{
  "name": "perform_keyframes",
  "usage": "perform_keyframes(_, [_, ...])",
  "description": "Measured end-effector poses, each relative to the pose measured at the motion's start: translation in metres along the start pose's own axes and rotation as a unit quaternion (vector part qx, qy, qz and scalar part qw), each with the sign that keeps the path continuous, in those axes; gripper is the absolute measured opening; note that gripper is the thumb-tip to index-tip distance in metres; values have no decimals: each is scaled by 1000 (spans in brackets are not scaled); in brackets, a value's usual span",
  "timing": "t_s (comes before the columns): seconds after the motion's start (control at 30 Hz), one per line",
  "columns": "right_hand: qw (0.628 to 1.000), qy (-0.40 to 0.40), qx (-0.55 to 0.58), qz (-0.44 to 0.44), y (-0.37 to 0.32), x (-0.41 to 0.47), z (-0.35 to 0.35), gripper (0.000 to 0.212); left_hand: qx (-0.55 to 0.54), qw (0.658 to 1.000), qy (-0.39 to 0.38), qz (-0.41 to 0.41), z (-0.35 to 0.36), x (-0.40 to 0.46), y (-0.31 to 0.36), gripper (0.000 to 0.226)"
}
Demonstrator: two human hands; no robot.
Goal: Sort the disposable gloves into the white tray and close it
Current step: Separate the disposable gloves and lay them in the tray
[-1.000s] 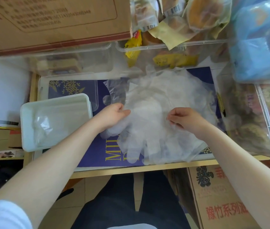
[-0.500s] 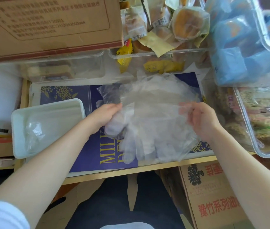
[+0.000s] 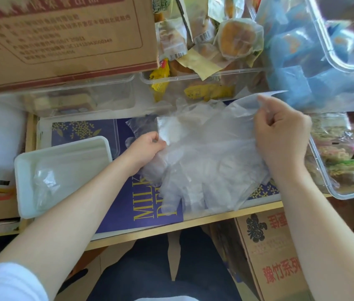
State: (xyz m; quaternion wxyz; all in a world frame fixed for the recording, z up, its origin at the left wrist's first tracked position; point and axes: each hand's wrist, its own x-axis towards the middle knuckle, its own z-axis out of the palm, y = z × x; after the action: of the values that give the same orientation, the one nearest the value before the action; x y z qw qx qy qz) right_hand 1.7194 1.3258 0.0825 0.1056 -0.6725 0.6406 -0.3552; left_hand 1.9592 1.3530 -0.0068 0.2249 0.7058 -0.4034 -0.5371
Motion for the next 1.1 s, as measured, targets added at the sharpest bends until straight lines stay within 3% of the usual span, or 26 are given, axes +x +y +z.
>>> perform_keyframes(0.17, [988, -18, -152, -4, 3, 17, -24, 46, 10, 1000, 28, 10, -2, 0, -2, 13])
perform_keyframes(0.33, [958, -80, -246, -127, -32, -1, 5, 53, 44, 996, 47, 56, -1, -3, 0, 23])
perform_keyframes(0.37, [951, -131, -247, -131, -39, -10, 18, 49, 44, 996, 50, 64, 1, -4, 0, 23])
perform_keyframes(0.43, [933, -264, -231, -83, -45, -32, 48, 35, 21, 996, 46, 76, 6, -9, 0, 23])
perform_keyframes(0.53, [924, -343, -168, -21, -43, -61, 87, 19, -46, 995, 31, 77, 18, -17, -9, 24])
perform_keyframes(0.7, [919, -386, -63, 57, -47, -81, 119, 15, -118, 993, 9, 9, 25, -19, -29, 21])
perform_keyframes(0.8, [917, -391, 27, 70, -55, -81, 118, 11, -140, 990, 4, 10, 20, -20, -32, 24])
perform_keyframes(0.93, [885, -432, 140, 102, -59, -82, 114, 38, -217, 976, 10, -6, 18, -22, -23, 29])
perform_keyframes(1.0, [872, -443, 160, 131, -54, -82, 111, 49, -202, 979, 10, -9, 15, -20, -22, 38])
perform_keyframes(1.1, [903, -387, 137, 123, -34, -77, 105, 44, -121, 992, -1, 23, 11, -14, -25, 14])
